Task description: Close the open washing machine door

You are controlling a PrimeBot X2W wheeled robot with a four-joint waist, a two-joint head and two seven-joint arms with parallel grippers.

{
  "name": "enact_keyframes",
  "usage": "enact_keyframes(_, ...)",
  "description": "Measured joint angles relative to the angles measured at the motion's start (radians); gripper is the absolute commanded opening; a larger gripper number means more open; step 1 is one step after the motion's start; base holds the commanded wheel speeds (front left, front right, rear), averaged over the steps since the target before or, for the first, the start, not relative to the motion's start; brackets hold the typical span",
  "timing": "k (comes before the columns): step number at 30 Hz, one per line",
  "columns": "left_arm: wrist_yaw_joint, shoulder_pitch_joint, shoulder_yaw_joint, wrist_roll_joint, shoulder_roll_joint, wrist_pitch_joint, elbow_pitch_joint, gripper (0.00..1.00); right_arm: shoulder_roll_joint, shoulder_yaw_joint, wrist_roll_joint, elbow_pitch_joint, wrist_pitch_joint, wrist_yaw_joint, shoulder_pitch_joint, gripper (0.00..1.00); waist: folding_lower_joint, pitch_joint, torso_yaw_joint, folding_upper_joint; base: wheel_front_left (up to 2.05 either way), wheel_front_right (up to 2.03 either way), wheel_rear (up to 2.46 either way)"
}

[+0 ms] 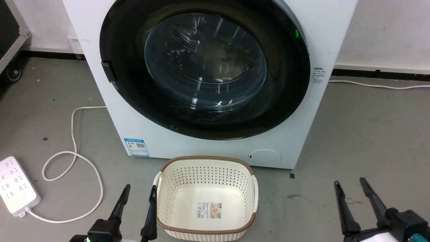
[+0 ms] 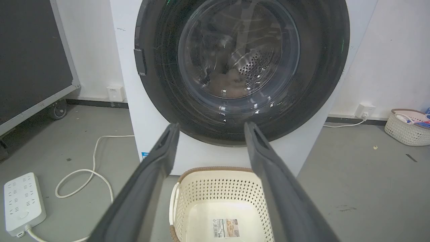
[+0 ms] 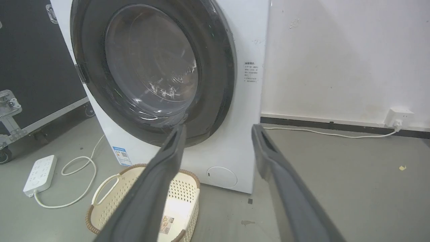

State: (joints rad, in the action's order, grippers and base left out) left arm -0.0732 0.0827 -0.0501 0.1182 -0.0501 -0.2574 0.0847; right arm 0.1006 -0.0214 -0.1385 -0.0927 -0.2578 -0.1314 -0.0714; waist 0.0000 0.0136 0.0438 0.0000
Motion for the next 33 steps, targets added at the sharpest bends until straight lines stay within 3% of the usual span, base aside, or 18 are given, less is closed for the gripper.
enact_keyframes(1,0.000,0.000,-0.001,0.000,0.000,0.000,0.001,1.00,-0.001,0.000,0.000,-0.002,0.000,0.000,-0.001,1.00,0.0000,-0.001,-0.001,0.0000,0.00,0.00,0.00)
enact_keyframes(2,0.000,0.000,-0.005,0.003,0.001,0.002,0.004,0.00,-0.003,-0.001,0.003,-0.004,0.001,0.000,-0.001,0.00,0.0001,-0.003,-0.003,0.0000,0.00,0.00,0.00)
enact_keyframes(33,0.011,-0.006,0.004,-0.019,0.001,0.056,-0.011,0.00,-0.007,0.002,0.027,0.011,0.055,0.000,0.001,0.00,0.0001,-0.006,-0.013,0.0000,0.00,0.00,0.00)
